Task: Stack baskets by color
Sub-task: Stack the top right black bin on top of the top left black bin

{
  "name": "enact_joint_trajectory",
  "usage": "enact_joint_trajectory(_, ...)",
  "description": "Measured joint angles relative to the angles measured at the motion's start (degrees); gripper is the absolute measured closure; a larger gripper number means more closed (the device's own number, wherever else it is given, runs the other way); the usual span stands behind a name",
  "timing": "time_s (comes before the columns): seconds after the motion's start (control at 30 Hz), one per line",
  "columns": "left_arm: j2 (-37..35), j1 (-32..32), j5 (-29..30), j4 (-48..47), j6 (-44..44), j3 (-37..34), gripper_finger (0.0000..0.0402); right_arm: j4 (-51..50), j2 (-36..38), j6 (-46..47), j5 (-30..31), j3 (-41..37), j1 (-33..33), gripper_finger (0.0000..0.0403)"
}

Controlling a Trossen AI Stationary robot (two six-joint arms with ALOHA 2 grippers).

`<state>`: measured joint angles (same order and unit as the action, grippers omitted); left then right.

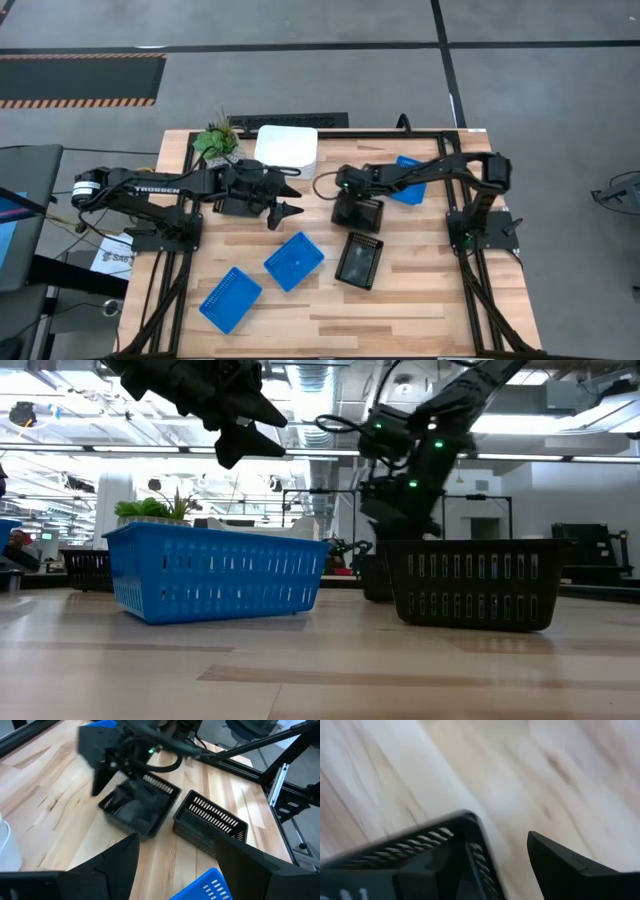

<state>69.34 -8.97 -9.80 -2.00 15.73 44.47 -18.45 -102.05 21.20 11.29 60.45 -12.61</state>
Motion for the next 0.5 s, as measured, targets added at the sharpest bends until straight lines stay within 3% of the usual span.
enact_joint_trajectory(0.13,0.00,0.00,1.25,-0.17,-0.02,0.00,0.0159,6.24,-3.01,-2.06,-2.17,4.89,-0.30,0.0164)
enact_joint_trajectory(0.33,0.00,-0.07,4.69,-1.88,-0.59,0.00,0.0159,3.40,-3.29,-3.66,-2.98,12.25,0.41,0.0164)
enact_joint_trajectory(0.5,0.86,-0.12,10.96,-2.23,-1.67,0.00,0.0159,-12.20,3.75,-3.76,-1.94,18.14,2.30,0.0164)
